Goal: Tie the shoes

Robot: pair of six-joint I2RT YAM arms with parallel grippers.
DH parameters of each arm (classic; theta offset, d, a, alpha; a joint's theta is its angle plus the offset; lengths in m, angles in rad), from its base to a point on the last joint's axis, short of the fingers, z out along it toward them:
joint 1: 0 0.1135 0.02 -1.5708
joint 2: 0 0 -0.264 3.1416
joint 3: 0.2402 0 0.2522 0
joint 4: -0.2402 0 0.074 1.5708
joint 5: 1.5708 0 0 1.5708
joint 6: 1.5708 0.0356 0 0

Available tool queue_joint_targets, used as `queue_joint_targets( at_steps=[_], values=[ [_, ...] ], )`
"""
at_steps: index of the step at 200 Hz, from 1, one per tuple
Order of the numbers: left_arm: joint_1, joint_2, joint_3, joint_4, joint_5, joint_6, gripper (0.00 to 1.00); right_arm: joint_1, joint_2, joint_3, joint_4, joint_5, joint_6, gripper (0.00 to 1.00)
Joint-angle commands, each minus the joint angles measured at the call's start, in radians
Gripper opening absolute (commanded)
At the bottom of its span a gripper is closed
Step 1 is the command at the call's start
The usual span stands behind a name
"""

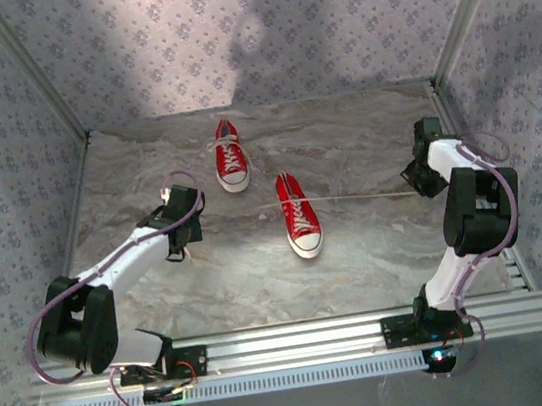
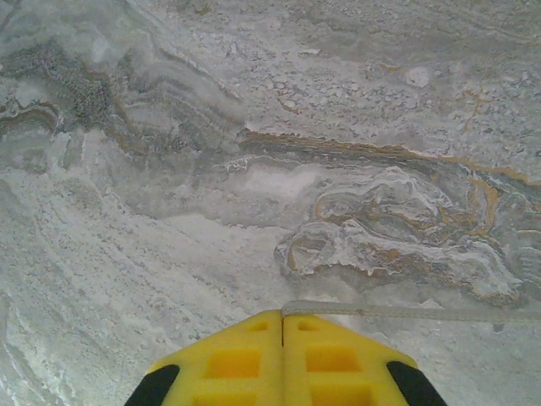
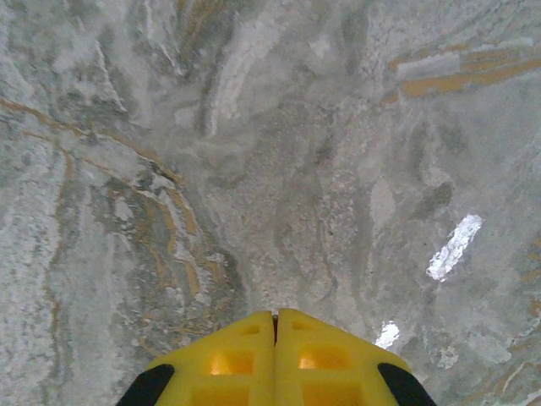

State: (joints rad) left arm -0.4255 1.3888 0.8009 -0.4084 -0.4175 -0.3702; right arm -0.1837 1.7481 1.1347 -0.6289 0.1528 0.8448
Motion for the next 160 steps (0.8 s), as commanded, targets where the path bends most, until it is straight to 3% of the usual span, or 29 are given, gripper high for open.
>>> queue_joint_targets(
  at_steps=[1, 52, 109, 117, 134, 160],
  values=[
    [-0.001, -0.05, -0.003, -0.026, 0.011, -0.03, 0.0, 0.008, -0.049, -0.038, -0.006, 0.0, -0.028, 0.0],
    [-0.092, -0.187, -0.035, -0.09, -0.023, -0.103, 0.0, 0.173, -0.274, -0.155, -0.052, 0.009, -0.018, 0.0],
    [-0.242, -0.151, -0.062, -0.184, -0.104, -0.243, 0.0, 0.453, -0.487, -0.385, -0.136, 0.106, 0.156, 0.01],
    [-0.248, -0.139, -0.068, -0.176, -0.103, -0.256, 0.0, 0.475, -0.492, -0.401, -0.151, 0.112, 0.176, 0.07],
    [-0.248, -0.115, -0.078, -0.154, -0.089, -0.265, 0.0, 0.494, -0.509, -0.413, -0.174, 0.139, 0.189, 0.34],
    [-0.247, -0.101, -0.078, -0.118, -0.048, -0.261, 0.0, 0.513, -0.59, -0.371, -0.209, 0.222, 0.121, 0.58]
  ],
)
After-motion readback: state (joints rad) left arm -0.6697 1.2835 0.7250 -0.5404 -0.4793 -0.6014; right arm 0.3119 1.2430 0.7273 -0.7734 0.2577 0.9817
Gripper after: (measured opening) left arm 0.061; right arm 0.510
